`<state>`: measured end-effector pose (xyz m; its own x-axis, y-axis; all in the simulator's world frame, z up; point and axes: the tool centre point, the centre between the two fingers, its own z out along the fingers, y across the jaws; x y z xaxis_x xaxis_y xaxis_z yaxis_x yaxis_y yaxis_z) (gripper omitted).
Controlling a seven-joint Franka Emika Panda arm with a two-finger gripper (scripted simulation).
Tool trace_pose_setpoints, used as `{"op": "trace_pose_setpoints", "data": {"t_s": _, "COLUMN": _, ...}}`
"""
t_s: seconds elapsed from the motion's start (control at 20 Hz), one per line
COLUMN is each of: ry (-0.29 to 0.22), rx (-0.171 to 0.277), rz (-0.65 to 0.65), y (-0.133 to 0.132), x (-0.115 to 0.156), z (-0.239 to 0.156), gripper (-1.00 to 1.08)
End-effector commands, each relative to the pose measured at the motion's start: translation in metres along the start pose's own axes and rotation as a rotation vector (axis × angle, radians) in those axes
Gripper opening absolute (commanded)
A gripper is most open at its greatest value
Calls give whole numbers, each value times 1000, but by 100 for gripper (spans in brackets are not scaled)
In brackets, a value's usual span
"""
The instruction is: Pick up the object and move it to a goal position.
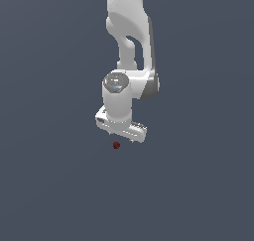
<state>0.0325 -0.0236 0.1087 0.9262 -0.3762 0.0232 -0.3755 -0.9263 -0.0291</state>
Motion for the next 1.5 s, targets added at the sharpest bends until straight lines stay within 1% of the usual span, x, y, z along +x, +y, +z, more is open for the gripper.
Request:
{"op": "trace_pose_setpoints", "data": {"t_s": 0.0, "ry": -7, "rx": -9, "rz": 65, "y": 9, "x": 3, "z": 13, "gripper": 100}}
{"op": "trace_pose_setpoints", "data": {"t_s": 0.2, "ry": -15, "rx": -21, "rz": 137, "y": 20, "x": 6, "z": 29, "gripper": 100}}
{"op": "trace_pose_setpoints", "data": {"t_s": 0.45, "ry": -20, "rx": -30, "rz": 187, "y": 28, "x": 7, "z": 39, "gripper": 100}}
{"op": "trace_pose_setpoints", "data": {"t_s": 0.85, "ry": -21, "rx": -31, "rz": 190, "y": 29, "x": 7, "z": 46, "gripper": 100}}
{"op": "trace_pose_setpoints", "data": {"t_s": 1.25, "ry": -20, "rx": -31, "rz": 195, "y": 31, "x": 5, "z": 82, "gripper": 100}}
{"op": "trace_pose_setpoints", "data": {"t_s": 1.45, "ry": -20, "rx": -31, "rz": 195, "y": 31, "x": 6, "z": 91, "gripper": 100}}
